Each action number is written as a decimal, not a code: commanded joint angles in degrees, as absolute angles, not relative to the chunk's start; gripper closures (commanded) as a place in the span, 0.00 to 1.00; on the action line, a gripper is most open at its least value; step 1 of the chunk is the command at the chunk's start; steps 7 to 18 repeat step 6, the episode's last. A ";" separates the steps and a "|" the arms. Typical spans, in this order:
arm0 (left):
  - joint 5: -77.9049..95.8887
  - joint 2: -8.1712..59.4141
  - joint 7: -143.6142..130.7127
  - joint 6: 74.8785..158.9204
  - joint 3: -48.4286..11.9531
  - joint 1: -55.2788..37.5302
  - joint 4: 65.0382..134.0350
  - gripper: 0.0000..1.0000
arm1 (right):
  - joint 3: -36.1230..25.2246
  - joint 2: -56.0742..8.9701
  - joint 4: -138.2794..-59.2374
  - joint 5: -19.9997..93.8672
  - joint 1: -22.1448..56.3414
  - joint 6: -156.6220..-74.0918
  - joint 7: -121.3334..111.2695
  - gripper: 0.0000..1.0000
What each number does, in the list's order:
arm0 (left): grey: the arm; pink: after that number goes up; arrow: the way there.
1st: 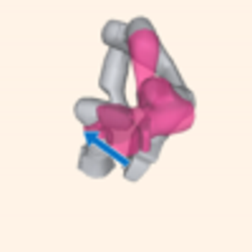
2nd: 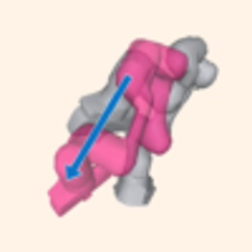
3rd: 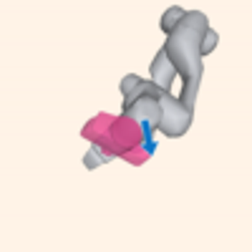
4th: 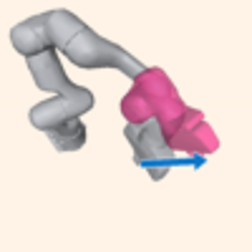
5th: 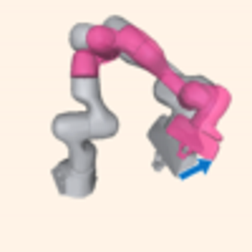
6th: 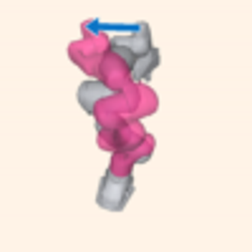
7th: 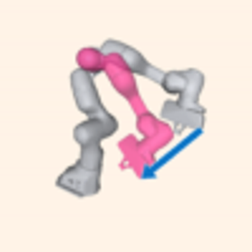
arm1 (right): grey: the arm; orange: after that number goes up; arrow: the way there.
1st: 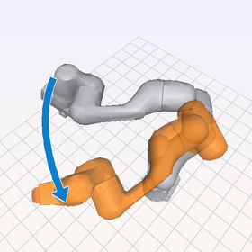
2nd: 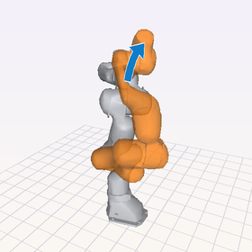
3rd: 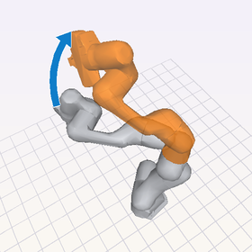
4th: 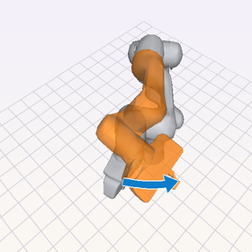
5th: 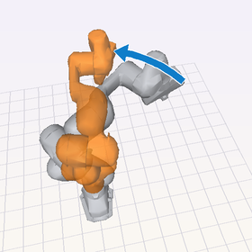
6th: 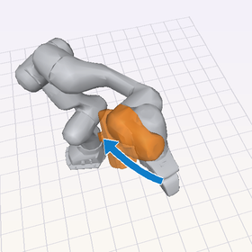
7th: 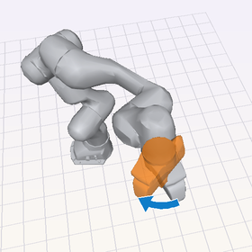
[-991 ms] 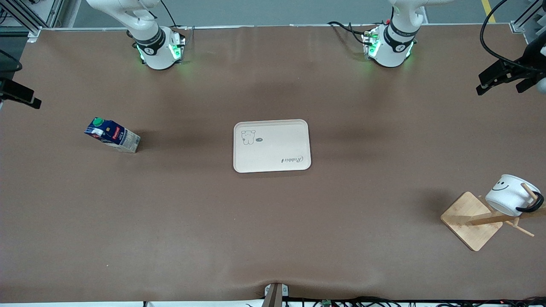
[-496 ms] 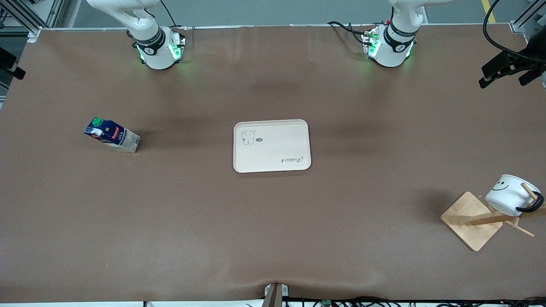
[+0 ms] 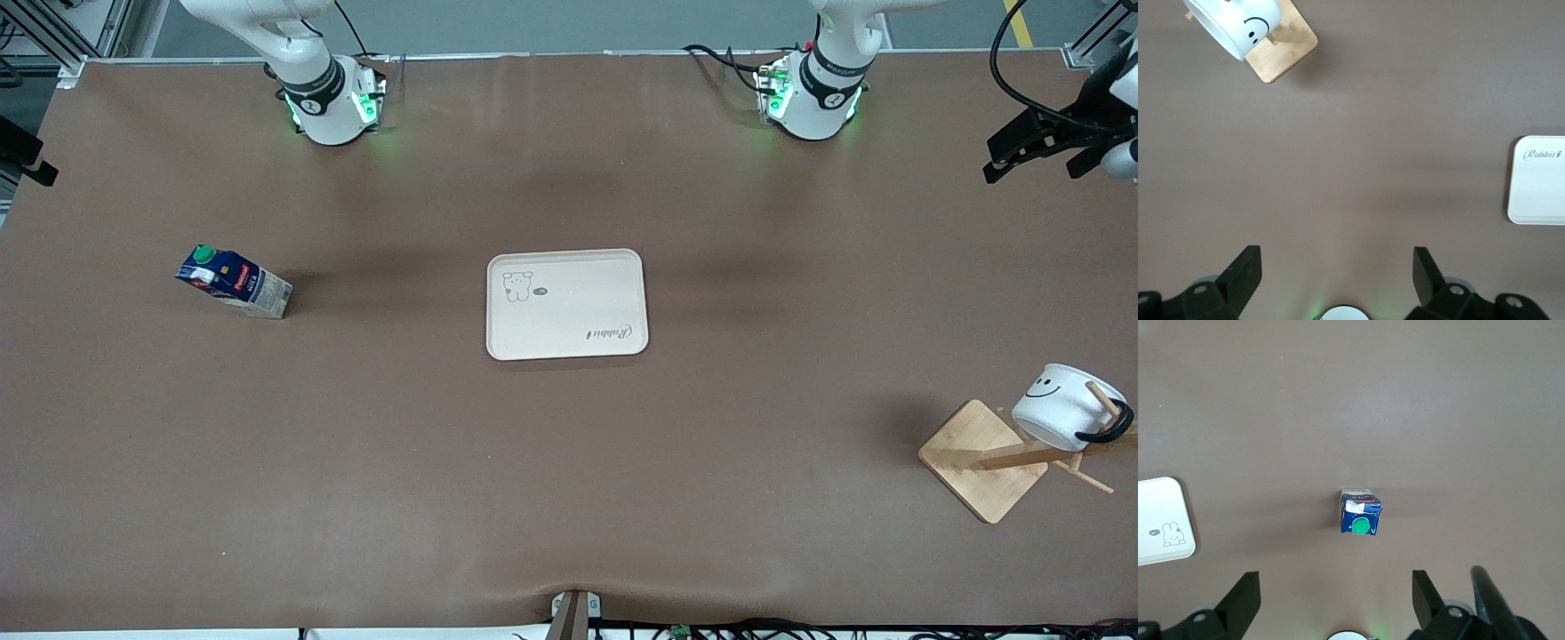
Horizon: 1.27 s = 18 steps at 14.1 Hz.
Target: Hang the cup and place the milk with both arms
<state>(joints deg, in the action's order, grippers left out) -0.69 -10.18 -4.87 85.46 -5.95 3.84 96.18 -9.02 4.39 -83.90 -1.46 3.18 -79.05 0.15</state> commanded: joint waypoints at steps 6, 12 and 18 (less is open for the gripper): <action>-2.90 -11.16 -5.98 84.38 -7.56 4.75 94.22 0.00 | -9.14 4.83 -84.29 -2.20 2.99 -78.49 -0.18 0.00; -2.90 -11.16 -5.98 84.38 -7.56 4.75 94.22 0.00 | -9.14 4.83 -84.29 -2.20 2.99 -78.49 -0.18 0.00; -2.90 -11.16 -5.98 84.38 -7.56 4.75 94.22 0.00 | -9.14 4.83 -84.29 -2.20 2.99 -78.49 -0.18 0.00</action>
